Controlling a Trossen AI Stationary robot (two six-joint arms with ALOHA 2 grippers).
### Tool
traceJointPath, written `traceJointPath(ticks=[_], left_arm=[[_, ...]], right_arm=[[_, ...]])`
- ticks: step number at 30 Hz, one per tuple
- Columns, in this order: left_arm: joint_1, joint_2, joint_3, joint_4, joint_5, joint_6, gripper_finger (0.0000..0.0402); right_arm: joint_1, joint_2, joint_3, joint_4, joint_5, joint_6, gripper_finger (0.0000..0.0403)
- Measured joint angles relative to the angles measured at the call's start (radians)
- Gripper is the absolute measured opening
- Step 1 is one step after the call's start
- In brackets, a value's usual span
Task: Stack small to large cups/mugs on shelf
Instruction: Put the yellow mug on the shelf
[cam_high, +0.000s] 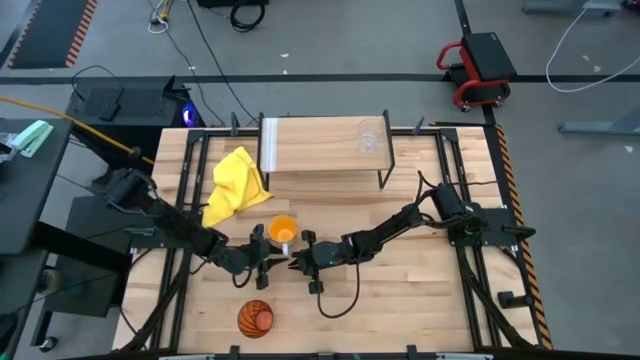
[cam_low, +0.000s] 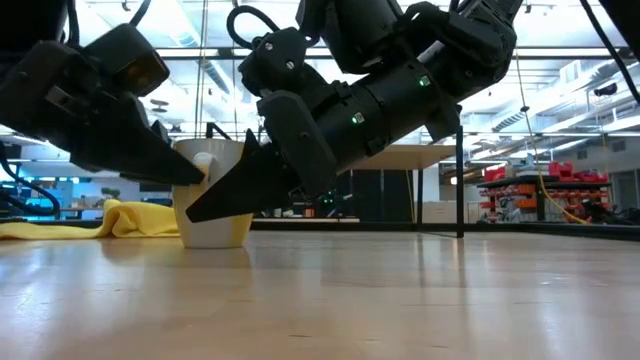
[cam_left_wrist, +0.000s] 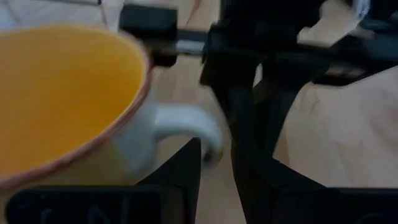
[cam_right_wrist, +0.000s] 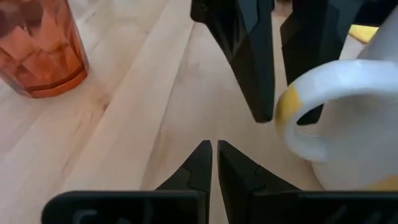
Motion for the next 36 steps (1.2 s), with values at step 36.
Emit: traceJointPath(ticks=[36], left_arm=[[-0.006,0.249,0.0,0.332,-0.153,0.033,0.0081]], right_arm=[[0.028,0.0,0.0,-0.067,0.041,0.016,0.0032]])
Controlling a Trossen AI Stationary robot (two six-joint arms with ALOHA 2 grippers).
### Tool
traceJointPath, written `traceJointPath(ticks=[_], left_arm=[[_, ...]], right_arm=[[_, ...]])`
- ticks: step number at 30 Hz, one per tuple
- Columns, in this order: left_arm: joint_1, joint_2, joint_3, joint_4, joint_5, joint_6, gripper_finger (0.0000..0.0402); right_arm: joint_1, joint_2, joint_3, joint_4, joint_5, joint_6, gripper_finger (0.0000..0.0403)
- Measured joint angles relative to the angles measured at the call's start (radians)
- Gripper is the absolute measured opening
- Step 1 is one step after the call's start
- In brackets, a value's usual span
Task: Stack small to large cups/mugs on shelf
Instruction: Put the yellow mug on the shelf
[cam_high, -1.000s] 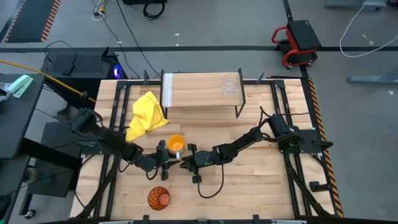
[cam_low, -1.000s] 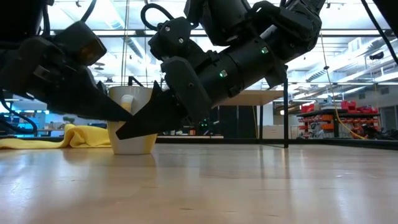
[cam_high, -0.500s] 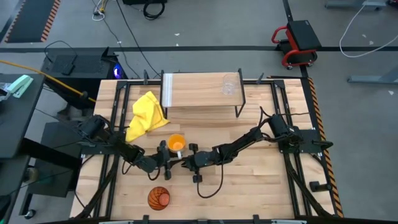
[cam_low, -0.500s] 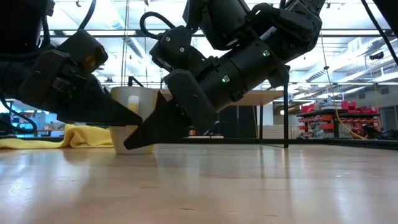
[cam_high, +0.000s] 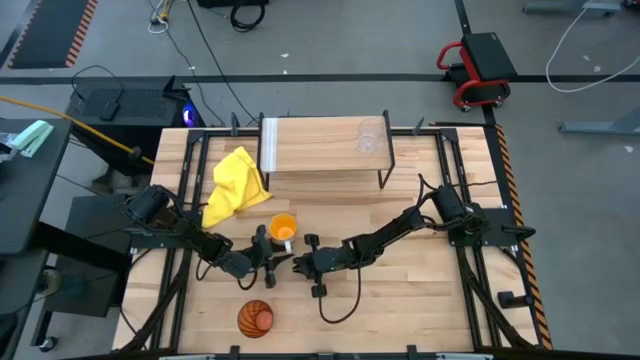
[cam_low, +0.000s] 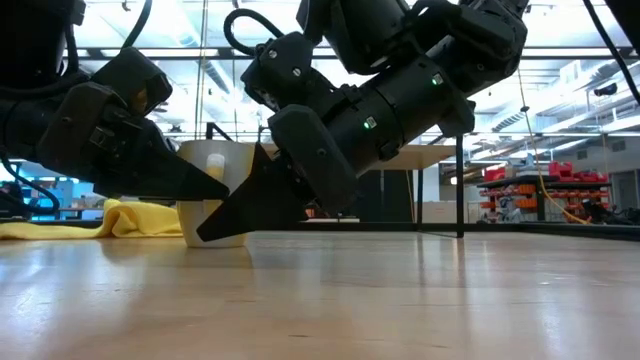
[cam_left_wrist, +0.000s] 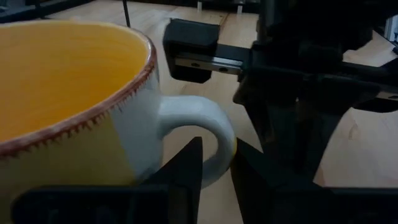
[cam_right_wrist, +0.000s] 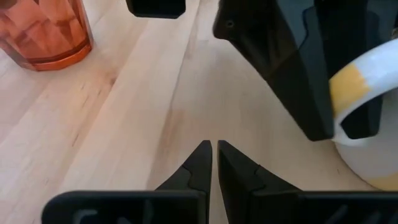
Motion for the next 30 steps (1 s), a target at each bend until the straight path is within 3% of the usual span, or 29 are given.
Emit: traceJointPath(ticks=[13,24,30], left_arm=[[0.001,0.0,0.0,0.028,-0.025,0.036,0.0057],[-0.003,0.0,0.0,0.026,-0.017,0.065,0.005],[-0.003,0.0,0.0,0.017,0.003,0.092,0.005]], right_arm=[[0.025,0.0,0.0,-0.05,0.029,0.02,0.0032],[0.099,-0.111,0.0,-0.22,0.239,0.03,0.0032],[0.122,-0.184,-0.071,-0.227,0.305,0.058,0.0032]])
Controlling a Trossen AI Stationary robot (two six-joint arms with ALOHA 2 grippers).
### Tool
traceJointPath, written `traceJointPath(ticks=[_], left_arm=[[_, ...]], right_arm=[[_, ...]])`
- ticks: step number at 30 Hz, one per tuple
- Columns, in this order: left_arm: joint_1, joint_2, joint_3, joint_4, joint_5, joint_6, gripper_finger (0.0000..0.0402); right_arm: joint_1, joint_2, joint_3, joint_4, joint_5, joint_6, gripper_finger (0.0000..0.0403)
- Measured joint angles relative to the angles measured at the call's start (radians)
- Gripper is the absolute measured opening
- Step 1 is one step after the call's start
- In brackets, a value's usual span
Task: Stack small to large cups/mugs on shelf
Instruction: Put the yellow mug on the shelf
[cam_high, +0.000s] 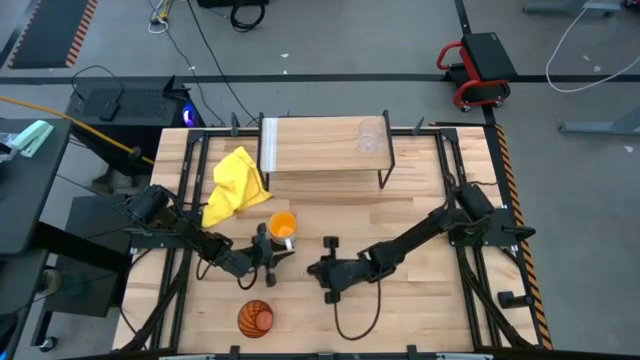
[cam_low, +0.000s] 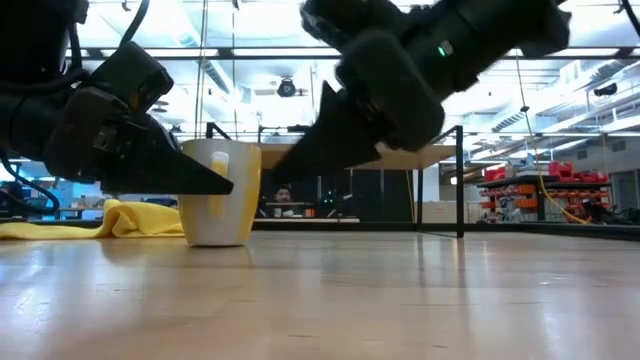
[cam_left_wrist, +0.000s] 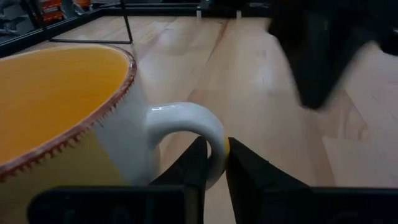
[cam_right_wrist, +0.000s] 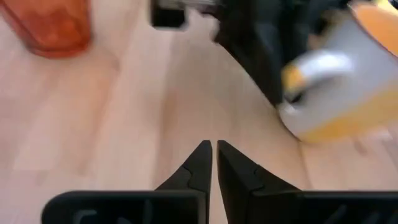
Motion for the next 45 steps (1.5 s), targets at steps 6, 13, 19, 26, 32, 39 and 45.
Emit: traceJointPath(ticks=[6,13,19,26,32,39,45], left_arm=[[0.0,0.0,0.0,-0.005,0.031,0.055,0.0049],[0.0,-0.013,0.0,-0.014,0.043,0.096,0.0047],[0.009,-0.037,0.0,-0.021,0.092,0.126,0.0044],[0.051,-0.043,0.0,-0.017,0.15,0.132,0.0044],[0.073,-0.044,0.015,-0.03,0.172,0.164,0.0044],[0.076,-0.056,0.111,-0.228,0.172,0.192,0.0044],[0.086,-0.111,0.138,-0.318,0.183,0.215,0.0042]], right_arm=[[-0.002,-0.041,-0.118,0.061,0.054,0.069,0.0032],[-0.002,-0.045,-0.188,0.117,0.06,0.122,0.0032],[-0.002,-0.045,-0.194,0.122,0.076,0.126,0.0032],[-0.002,-0.045,-0.194,0.139,0.076,0.109,0.0032],[-0.002,-0.045,-0.194,0.141,0.076,0.102,0.0032],[-0.002,-0.045,-0.194,0.14,0.076,0.1,0.0032],[-0.002,-0.045,-0.194,0.14,0.076,0.1,0.0032]])
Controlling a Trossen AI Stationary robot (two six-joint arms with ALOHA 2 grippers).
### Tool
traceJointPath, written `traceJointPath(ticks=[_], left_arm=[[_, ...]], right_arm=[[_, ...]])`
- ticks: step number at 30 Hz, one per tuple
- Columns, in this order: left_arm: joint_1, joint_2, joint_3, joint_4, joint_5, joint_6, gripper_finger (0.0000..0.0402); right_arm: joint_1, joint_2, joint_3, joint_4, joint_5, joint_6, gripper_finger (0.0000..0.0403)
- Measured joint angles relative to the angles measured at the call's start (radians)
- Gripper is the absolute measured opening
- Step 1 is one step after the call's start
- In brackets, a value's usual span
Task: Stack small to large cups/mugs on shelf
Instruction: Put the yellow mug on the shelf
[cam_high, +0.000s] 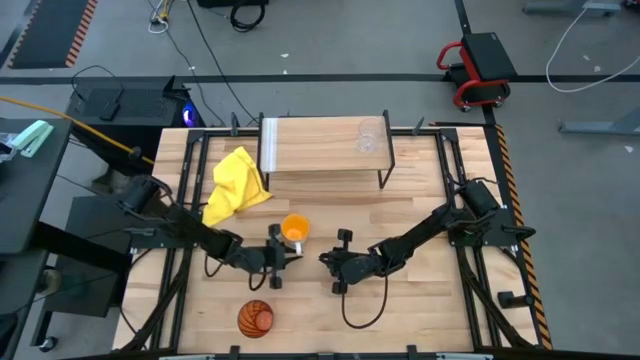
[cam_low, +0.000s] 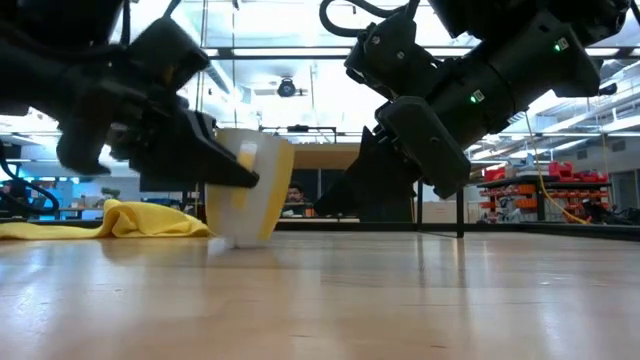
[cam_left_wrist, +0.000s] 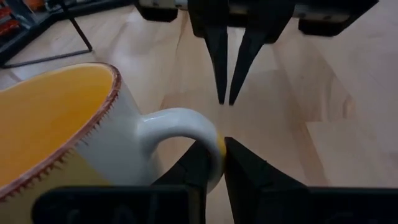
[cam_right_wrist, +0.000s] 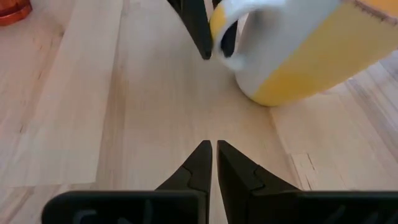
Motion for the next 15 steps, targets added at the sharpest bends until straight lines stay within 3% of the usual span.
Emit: traceJointPath(ticks=[15], left_arm=[[0.057,-0.16,0.045,-0.144,0.017,0.119,0.0042]], right_arm=[[0.0,0.0,0.001,-0.009,0.0,-0.001,0.0032]])
